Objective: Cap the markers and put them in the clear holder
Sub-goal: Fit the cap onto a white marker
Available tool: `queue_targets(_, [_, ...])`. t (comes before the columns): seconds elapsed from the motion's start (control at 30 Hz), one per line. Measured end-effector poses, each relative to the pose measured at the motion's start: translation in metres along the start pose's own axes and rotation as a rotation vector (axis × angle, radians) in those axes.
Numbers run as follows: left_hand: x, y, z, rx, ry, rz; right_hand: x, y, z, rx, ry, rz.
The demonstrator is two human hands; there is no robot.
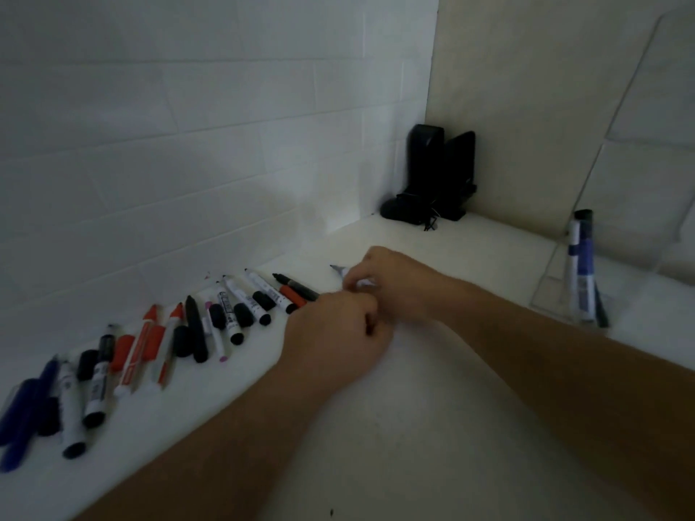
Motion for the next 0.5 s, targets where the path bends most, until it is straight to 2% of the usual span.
queue_targets(0.17, [0.001,-0.001,-0.003,0.068,-0.016,0.015,0.072,-0.010,0.004,-0.114,0.058,0.004])
queue_targets(0.33, [0.003,0.003,0.001,0.050,0.043,-0.020,0.078,0.000,0.016,-0.153,0.108,0.186])
queue_targets(0.5, [0.001,0.006,0.001,-0.030,0.050,-0.081,0.080,-0.005,0.023,-0.120,0.130,0.214])
Point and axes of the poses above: each hand's wrist, its own x-axis away from the middle knuckle, its own y-axis out of the palm, z = x × y, the point moved 5 cm from there along -x, towards the middle knuckle, and after that the axes turned 4 degrees about x, right-handed, at the moved point
